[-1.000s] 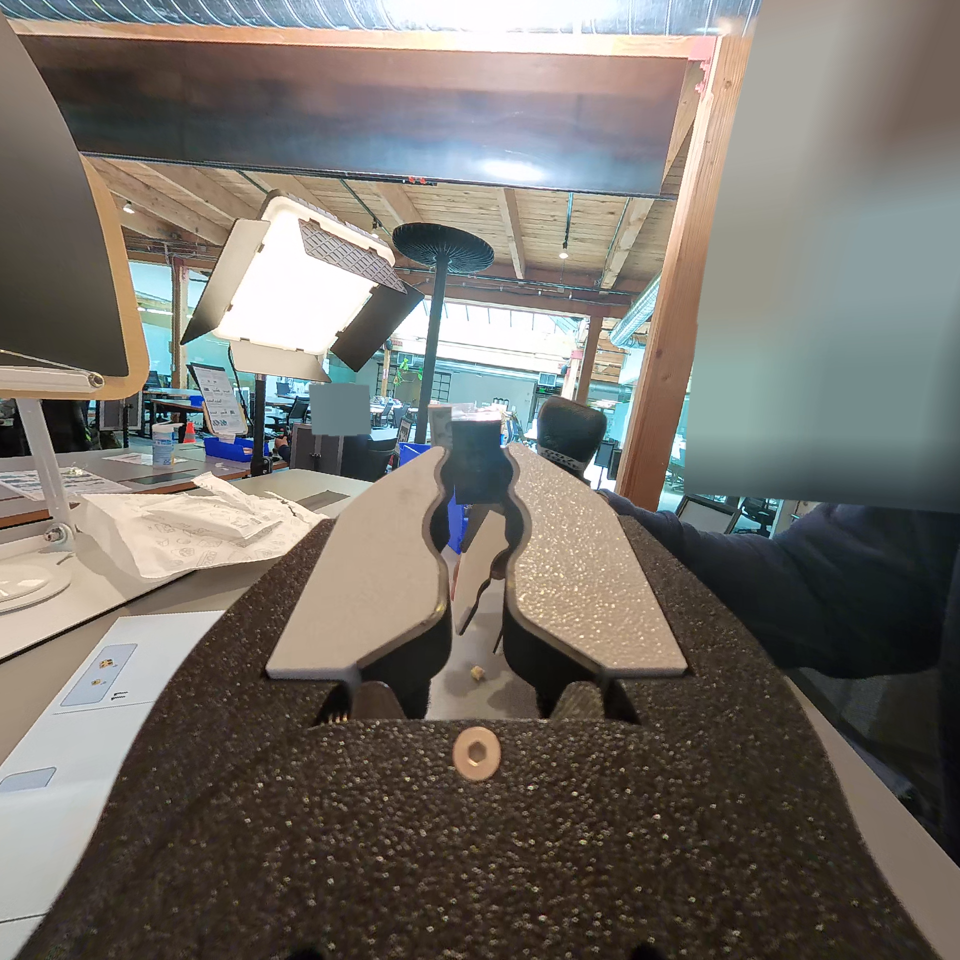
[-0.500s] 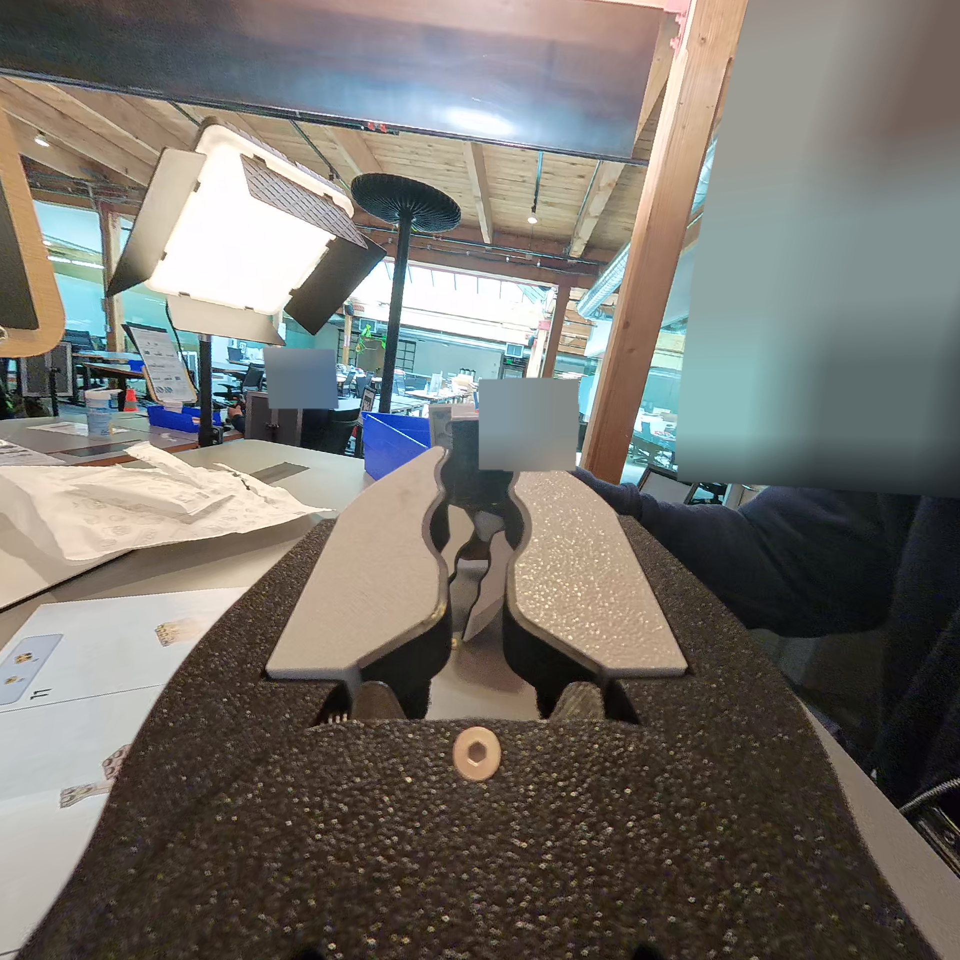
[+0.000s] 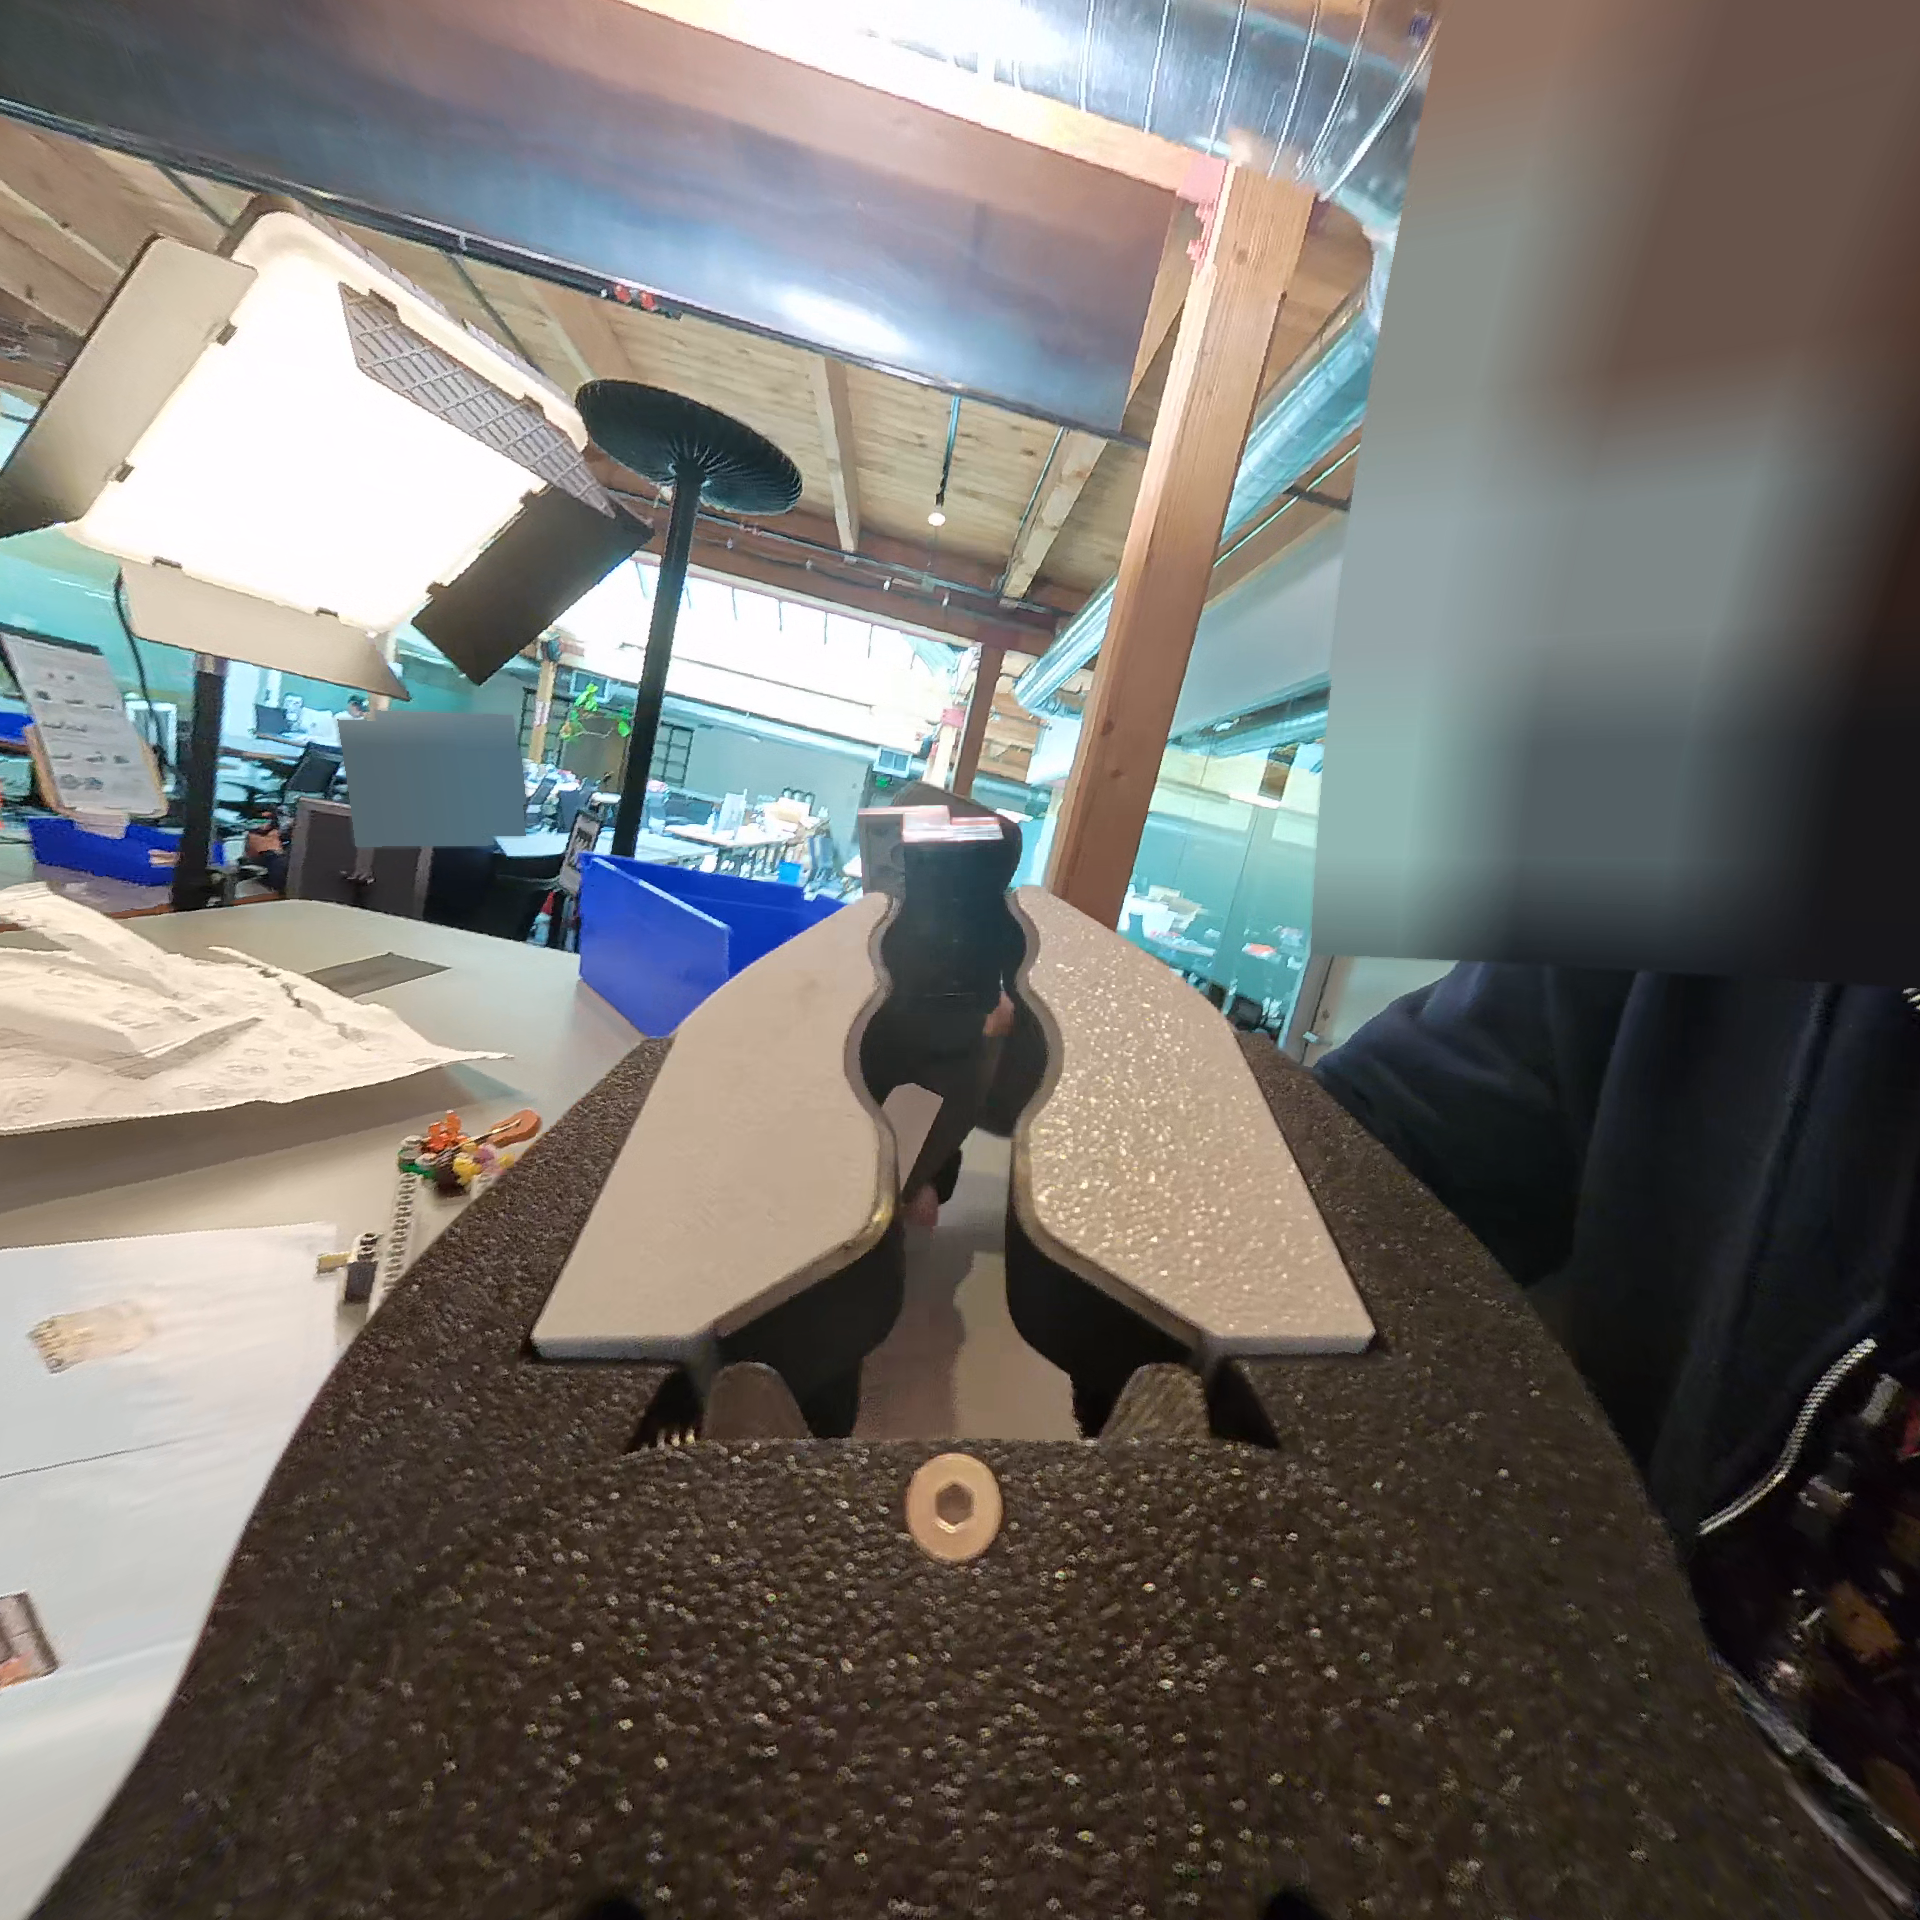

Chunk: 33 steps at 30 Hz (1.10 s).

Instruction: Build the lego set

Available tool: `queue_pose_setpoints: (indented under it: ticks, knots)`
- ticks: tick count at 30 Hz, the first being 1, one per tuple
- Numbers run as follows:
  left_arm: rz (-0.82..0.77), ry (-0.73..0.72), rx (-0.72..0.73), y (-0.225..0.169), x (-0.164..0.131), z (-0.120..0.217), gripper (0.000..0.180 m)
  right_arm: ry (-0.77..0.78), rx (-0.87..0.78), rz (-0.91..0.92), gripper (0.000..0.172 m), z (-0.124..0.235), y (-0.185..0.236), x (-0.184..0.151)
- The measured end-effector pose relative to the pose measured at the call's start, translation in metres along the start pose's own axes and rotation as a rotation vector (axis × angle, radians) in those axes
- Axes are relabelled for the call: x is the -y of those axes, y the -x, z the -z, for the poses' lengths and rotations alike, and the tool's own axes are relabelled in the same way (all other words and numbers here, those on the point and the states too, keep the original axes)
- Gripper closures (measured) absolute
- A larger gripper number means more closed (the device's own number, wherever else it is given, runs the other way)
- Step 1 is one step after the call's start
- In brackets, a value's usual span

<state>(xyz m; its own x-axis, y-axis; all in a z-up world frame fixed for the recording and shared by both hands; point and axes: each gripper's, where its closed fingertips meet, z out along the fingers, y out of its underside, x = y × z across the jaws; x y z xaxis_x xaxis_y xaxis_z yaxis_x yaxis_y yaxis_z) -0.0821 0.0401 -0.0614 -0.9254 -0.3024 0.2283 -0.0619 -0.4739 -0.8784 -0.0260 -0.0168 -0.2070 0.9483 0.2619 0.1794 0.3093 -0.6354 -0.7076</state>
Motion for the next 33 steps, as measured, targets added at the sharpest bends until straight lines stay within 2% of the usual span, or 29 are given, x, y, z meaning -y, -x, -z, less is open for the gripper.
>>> queue_pose_setpoints:
  ticks: [8,11,13,21,33]
  knots:
    - [0.103,-0.128,-0.064,-0.002,0.011,0.004,0.164,-0.534,-0.081,-0.095,0.166,0.031,0.006,0.115]
    - [0.097,-0.128,-0.065,-0.003,0.009,0.002,0.164,-0.729,-0.066,-0.148,0.166,0.050,0.011,0.140]
    - [0.089,-0.117,-0.066,-0.004,0.007,0.000,0.163,-0.801,-0.061,-0.183,0.166,0.058,0.011,0.147]
    - [0.074,-0.096,-0.064,-0.005,0.002,-0.003,0.164,-0.833,-0.035,-0.223,0.166,0.058,0.012,0.150]
    - [0.116,-0.142,-0.054,-0.002,0.006,-0.002,0.163,-0.845,-0.014,-0.278,0.166,0.052,0.011,0.150]
